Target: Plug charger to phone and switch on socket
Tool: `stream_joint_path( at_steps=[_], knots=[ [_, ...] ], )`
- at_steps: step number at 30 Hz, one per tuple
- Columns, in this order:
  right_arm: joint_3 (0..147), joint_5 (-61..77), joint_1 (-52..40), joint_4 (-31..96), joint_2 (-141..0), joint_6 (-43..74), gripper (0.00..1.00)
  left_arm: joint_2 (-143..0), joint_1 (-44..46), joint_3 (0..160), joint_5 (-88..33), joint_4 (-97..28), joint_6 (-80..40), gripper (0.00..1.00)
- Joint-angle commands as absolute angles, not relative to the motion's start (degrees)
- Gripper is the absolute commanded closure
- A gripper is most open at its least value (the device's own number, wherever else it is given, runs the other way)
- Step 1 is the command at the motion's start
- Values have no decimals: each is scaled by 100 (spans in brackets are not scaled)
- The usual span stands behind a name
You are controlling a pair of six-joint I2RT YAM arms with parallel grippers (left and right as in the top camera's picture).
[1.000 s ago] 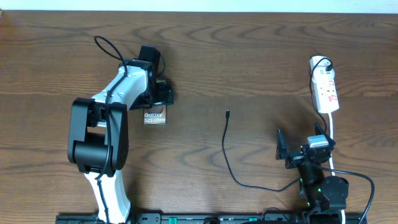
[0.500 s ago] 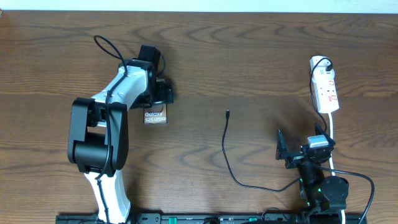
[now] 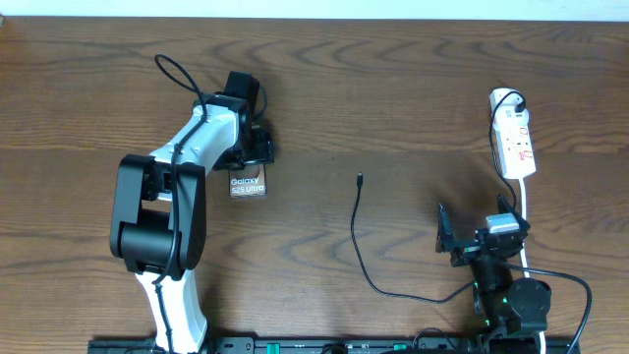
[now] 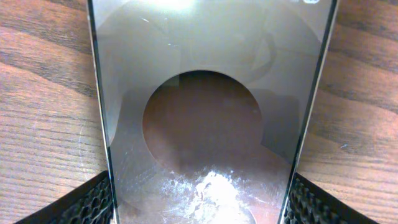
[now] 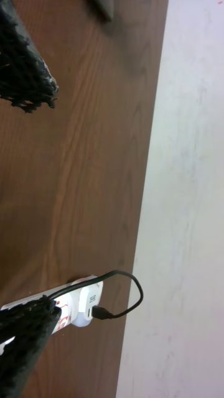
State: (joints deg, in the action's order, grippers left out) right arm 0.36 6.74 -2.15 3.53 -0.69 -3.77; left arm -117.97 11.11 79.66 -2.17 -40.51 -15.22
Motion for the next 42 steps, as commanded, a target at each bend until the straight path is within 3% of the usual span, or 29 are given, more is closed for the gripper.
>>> stream_joint_path(
  at_steps=[1, 4, 25, 30, 35, 42],
  knots=[
    [32, 655, -196, 373, -38, -388, 1, -12022, 1144, 7898, -193, -4169, -1533, 25],
    [32, 655, -196, 373, -40, -388, 1, -12007, 1142, 7902, -191, -4169, -1533, 29],
    [32, 751, -198, 336, -38, -370, 1, -11233, 1144, 7924, -222, -4091, -1535, 32],
    [56, 1354, -196, 336, -69, 399, 1, -11229, 1144, 7937, -235, -4106, -1535, 34],
    [1026, 1715, -193, 1275, -620, 515, 1, -11222, 1144, 7944, -915, -4150, -1535, 36],
    [3806, 2652, -193, 2683, -3280, 211, 1, -10903, 1144, 7990, -1461, -4410, -1592, 37]
  ],
)
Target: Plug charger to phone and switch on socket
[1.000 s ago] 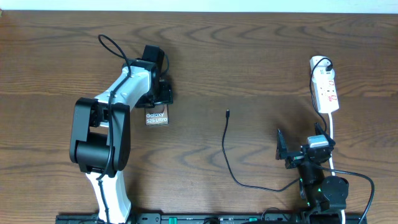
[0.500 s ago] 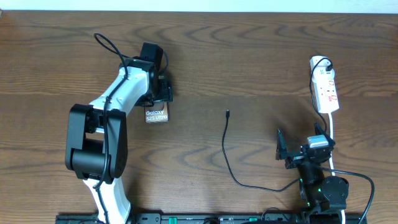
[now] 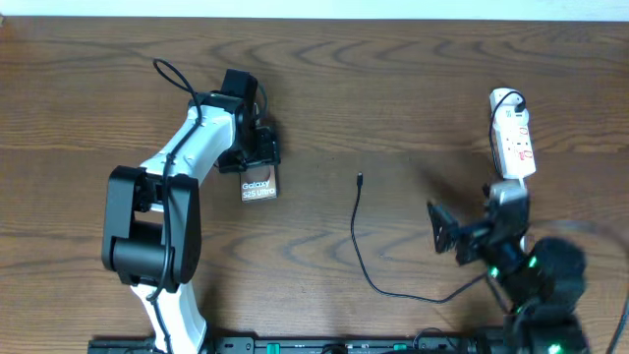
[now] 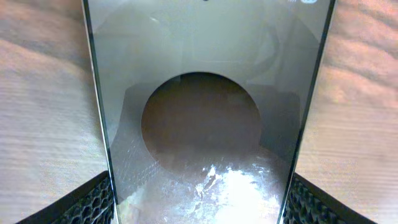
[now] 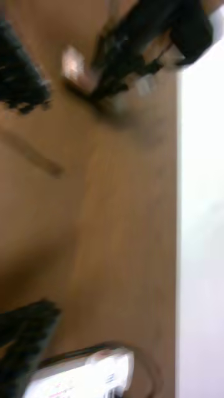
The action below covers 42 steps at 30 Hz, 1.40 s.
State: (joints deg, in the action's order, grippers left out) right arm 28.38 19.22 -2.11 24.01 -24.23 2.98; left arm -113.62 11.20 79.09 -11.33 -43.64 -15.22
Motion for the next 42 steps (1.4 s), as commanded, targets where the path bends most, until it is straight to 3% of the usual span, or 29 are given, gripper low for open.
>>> stream_joint_path(
  at_steps=[1, 8, 11, 13, 23, 29, 42],
  knots=[
    [4521, 3087, -193, 3083, -3870, 213, 1, -10678, 1144, 8018, -1461, -4456, -1708, 37],
    [6012, 4344, -193, 2873, -5155, 886, 1, -9666, 1144, 8051, -1739, -4501, -1815, 37],
    [6010, 4525, -209, 2611, -5408, 1092, 24, -9465, 1144, 8051, -1756, -4539, -1929, 37],
    [6007, 4493, -325, 2722, -5671, 1286, 26, -9456, 1144, 8049, -1758, -4591, -2038, 38],
    [5994, 3809, -1833, 3048, -7553, 1422, 22, -9472, 1190, 8049, -2128, -4799, -2045, 39],
    [5994, 3673, -2626, 2224, -8552, 1730, 23, -9472, 1424, 8049, -2128, -4823, -2045, 39],
    [5994, 3162, -3385, 659, -9574, 2709, 28, -9472, 1885, 8049, -2150, -4993, -2045, 39]
  ],
)
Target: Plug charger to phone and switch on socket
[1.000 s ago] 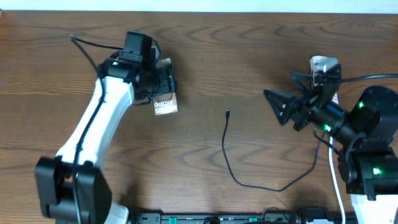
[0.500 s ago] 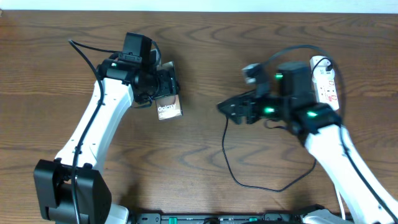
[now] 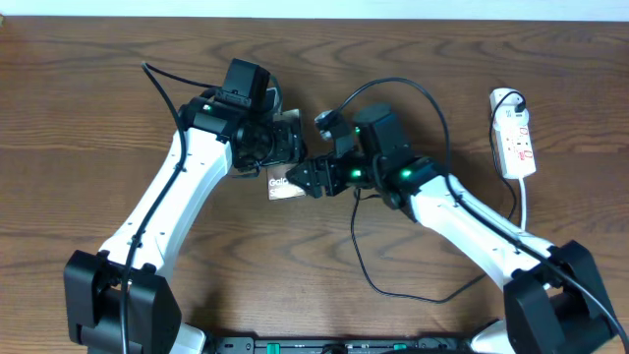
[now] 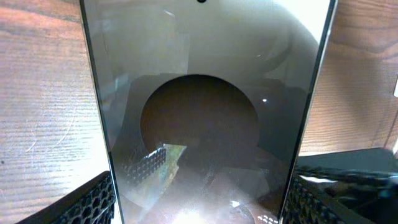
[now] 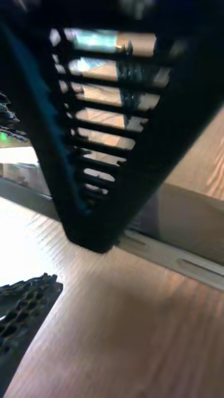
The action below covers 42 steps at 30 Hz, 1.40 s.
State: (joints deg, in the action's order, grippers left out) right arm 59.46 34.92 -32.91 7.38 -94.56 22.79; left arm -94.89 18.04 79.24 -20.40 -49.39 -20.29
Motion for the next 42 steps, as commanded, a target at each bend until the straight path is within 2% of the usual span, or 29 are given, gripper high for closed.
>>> stream_joint_path(
  at_steps=[1, 6, 9, 14, 20, 27, 28, 30, 32, 35, 39, 42],
  knots=[
    [5994, 3133, -3402, 652, -9618, 2742, 32, -9472, 1885, 8049, -2147, -4998, -2043, 39],
    [5994, 3168, -3350, 290, -9625, 3026, 49, -9472, 1885, 8049, -2147, -5006, -2021, 39],
    [5994, 3183, -3341, 202, -9625, 3127, 53, -9472, 1885, 8049, -2147, -5009, -2021, 39],
    [5994, 3164, -3321, -54, -9625, 3127, 53, -9472, 1885, 8049, -2147, -5011, -1977, 39],
    [5994, 3376, -3323, -198, -9625, 3306, 65, -9472, 1885, 8049, -2147, -5011, -1911, 39],
    [5994, 3566, -3347, -204, -9625, 3319, 90, -9472, 1885, 8049, -2206, -5009, -1903, 39],
    [5994, 3566, -3345, -220, -9625, 3319, 97, -9472, 1885, 8049, -2206, -5009, -1894, 38],
    [5994, 3568, -3345, -222, -9625, 3319, 99, -9472, 1885, 8049, -2206, -5009, -1894, 38],
    [5994, 3566, -3341, -222, -9625, 3319, 99, -9472, 1885, 8049, -2204, -5009, -1894, 21],
    [5994, 3581, -3293, -231, -9625, 3319, 99, -9472, 1872, 8049, -2117, -5009, -1894, 8],
    [5994, 3896, -3105, -320, -9623, 3317, 99, -9461, 1680, 8049, -2119, -5013, -1894, 7],
    [5994, 4327, -2875, -414, -9623, 3315, 99, -9386, 1389, 8049, -2613, -4984, -1885, 7]
  ],
)
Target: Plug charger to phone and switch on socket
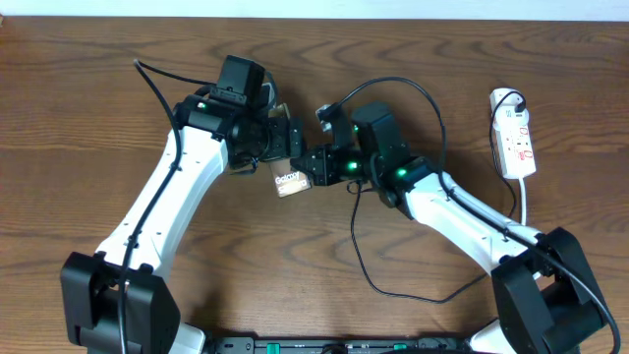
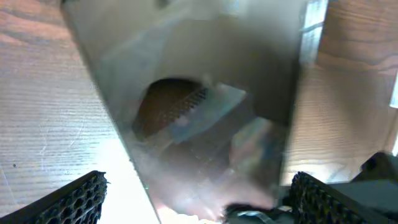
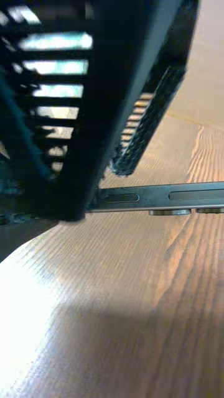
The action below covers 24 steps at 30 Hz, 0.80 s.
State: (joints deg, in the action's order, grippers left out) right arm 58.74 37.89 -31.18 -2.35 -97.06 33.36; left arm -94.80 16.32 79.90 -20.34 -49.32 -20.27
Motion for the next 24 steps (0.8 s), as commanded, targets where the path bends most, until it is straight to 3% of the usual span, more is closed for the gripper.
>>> stream_joint_path(
  at_steps=[1, 8, 14, 17, 20, 24],
  knots=[
    [5994, 4434, -2816, -432, -9623, 3317, 99, -9356, 1302, 8049, -2816, -4952, -1811, 7],
    [5994, 5975, -2318, -1660, -9623, 3957, 99, -9094, 582, 8049, -5557, -4171, -1461, 7],
    [5994, 6366, -2167, -3135, -9623, 5111, 99, -9085, 268, 8049, -7769, -3173, -1466, 10],
    [5994, 6305, -2174, -3356, -9623, 5343, 99, -9085, 263, 8049, -8165, -2847, -1468, 13],
    [5994, 6136, -2174, -3389, -9623, 5489, 99, -9085, 263, 8049, -8615, -2471, -1468, 25],
    [5994, 5946, -2174, -3406, -9623, 5642, 99, -9085, 266, 8049, -8884, -2281, -1468, 27]
  ],
)
